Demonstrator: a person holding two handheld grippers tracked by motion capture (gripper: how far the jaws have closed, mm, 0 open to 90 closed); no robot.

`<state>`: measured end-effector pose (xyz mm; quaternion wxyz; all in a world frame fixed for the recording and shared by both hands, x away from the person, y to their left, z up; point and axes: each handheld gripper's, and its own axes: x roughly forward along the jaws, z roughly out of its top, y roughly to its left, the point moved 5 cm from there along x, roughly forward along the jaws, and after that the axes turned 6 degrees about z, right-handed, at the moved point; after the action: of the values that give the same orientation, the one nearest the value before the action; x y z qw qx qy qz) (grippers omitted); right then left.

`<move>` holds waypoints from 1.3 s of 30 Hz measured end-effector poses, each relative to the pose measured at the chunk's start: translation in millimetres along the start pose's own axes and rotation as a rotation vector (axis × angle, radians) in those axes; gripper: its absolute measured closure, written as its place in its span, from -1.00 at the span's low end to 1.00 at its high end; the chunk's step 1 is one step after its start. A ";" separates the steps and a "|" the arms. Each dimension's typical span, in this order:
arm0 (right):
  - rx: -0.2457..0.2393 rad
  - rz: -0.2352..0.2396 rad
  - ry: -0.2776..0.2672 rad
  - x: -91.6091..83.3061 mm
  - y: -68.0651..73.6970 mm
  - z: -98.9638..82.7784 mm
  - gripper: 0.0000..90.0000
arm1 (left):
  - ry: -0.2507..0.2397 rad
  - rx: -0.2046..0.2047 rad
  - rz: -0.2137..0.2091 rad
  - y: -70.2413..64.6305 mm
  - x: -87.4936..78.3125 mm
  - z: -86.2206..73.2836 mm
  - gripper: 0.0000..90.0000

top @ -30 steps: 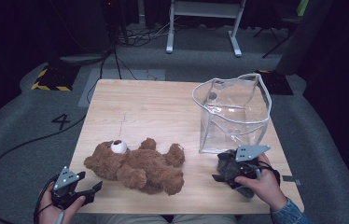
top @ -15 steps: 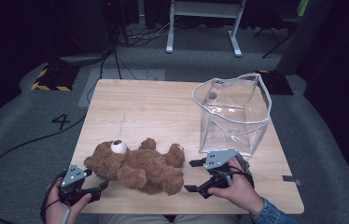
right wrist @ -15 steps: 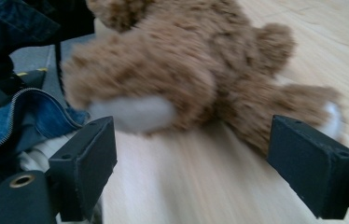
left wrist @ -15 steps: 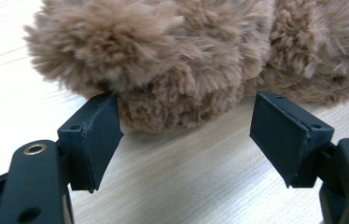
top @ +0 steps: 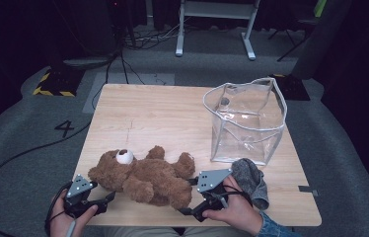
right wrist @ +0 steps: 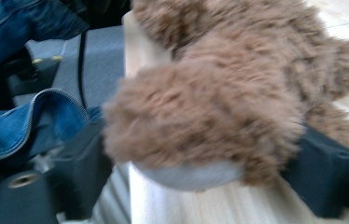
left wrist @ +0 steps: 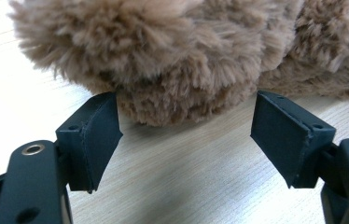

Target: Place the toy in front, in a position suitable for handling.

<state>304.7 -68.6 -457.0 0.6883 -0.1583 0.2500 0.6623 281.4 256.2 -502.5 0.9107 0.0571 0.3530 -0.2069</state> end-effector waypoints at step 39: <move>0.200 -0.134 -0.019 -166.1 39.7 -91.0 -0.03 | 0.007 0.318 -0.380 -127.3 59.5 46.4 -0.28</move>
<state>253.5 -254.0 -435.5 0.7457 -0.0989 0.2971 0.5881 296.6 108.9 -502.3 0.8337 0.1334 0.3237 -0.4270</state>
